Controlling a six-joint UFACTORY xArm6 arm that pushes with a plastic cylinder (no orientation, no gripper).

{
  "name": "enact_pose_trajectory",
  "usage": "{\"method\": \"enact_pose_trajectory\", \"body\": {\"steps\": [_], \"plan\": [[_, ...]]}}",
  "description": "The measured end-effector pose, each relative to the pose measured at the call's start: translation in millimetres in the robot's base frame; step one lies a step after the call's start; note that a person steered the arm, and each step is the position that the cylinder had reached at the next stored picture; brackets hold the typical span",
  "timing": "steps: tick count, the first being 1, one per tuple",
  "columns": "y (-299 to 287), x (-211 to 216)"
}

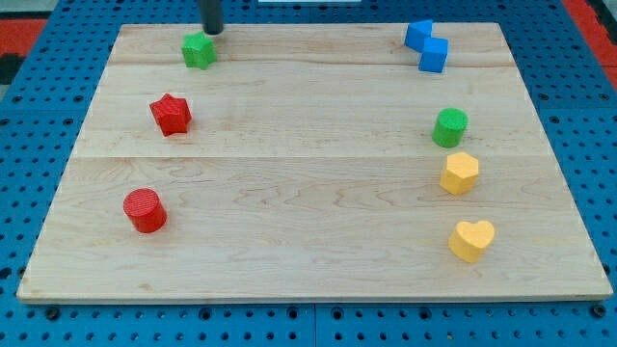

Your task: Push the green star towards right side

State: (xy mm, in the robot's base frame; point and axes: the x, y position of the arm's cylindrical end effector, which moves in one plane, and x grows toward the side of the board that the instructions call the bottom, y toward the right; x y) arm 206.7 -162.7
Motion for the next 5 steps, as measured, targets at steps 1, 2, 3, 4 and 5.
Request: {"method": "enact_pose_trajectory", "body": {"steps": [1, 2, 3, 4, 5], "plan": [[-25.1, 10.2], [-39.8, 24.3], [-17.7, 31.9], [35.7, 18.8], [62.2, 29.5]]}}
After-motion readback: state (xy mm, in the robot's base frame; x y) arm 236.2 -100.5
